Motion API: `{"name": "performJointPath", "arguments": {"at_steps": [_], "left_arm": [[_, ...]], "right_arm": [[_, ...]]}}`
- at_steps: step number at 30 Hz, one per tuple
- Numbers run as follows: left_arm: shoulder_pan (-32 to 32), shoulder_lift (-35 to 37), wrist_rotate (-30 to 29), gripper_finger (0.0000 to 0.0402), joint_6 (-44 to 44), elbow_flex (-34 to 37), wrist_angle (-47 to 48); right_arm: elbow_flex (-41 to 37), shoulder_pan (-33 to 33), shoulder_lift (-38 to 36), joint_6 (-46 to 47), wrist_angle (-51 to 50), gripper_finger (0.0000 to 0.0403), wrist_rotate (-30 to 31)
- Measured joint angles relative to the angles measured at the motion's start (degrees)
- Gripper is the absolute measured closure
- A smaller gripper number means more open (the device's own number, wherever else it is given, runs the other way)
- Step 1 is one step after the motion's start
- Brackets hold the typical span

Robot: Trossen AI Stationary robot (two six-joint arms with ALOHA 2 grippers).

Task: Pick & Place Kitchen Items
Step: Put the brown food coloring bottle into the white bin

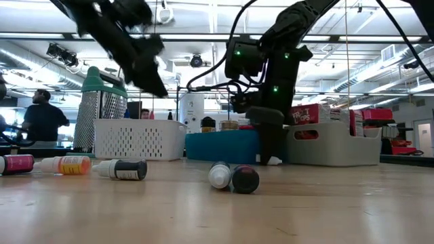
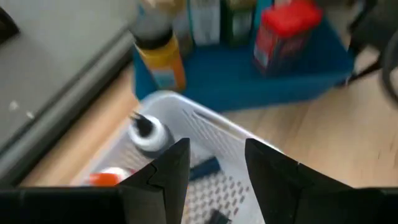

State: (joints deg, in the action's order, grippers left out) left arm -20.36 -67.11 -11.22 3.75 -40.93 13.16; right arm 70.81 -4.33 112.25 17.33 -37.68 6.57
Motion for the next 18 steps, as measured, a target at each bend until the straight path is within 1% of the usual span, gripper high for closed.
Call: {"name": "performJointPath", "arguments": {"at_steps": [2,5,9,10,12,15,18], "left_arm": [[0.01,4.3,-1.86,0.0237,-0.98,-0.59,1.26],[0.07,12.39,-4.74,0.0237,-1.05,-0.85,2.99],[0.08,23.21,-5.56,0.0237,-1.02,-0.87,8.15],[0.09,25.65,-5.57,0.0237,-1.0,-0.87,9.68],[0.09,30.01,-5.67,0.0237,-0.61,-0.87,12.17],[0.09,35.18,-5.69,0.0237,1.0,-0.87,15.42],[0.09,39.15,-5.7,0.0237,1.98,-0.87,18.29]], "right_arm": [[0.45,0.51,0.03,0.94,0.19,0.0341,-0.7],[1.65,1.8,0.24,2.94,0.36,0.0323,-2.22],[4.5,4.23,0.56,3.34,0.81,0.0313,-4.76],[5.41,4.85,0.5,3.36,1.25,0.0314,-4.4],[7.2,5.62,0.48,3.17,0.55,0.0321,-1.36],[10.57,5.87,0.48,3.17,-4.88,0.0328,3.79],[14.09,5.85,0.4,2.61,-6.55,0.0328,5.9]]}}
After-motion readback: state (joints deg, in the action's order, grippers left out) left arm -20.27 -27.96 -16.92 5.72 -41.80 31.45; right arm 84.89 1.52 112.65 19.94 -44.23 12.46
